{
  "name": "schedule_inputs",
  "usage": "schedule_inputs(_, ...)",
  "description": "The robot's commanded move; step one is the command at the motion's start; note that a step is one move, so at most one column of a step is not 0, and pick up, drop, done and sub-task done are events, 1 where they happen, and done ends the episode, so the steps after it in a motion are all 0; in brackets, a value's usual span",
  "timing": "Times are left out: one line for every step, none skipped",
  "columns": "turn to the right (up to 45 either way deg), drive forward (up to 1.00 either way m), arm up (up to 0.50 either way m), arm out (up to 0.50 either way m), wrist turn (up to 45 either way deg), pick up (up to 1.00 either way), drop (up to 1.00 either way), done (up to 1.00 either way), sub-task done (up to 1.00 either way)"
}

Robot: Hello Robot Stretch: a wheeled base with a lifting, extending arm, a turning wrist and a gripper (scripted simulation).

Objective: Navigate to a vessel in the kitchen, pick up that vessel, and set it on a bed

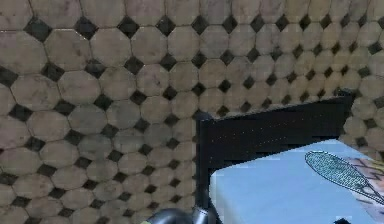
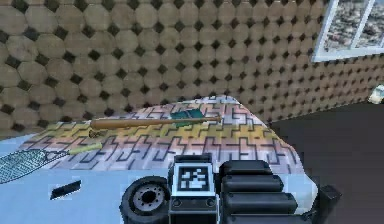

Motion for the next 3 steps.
schedule_inputs(45.0,0.0,0.0,0.0,0.0,0.0,0.0,0.0,0.0)
schedule_inputs(45.0,0.0,0.0,0.0,0.0,0.0,0.0,0.0,0.0)
schedule_inputs(6.0,0.0,0.0,0.0,0.0,0.0,0.0,0.0,0.0)
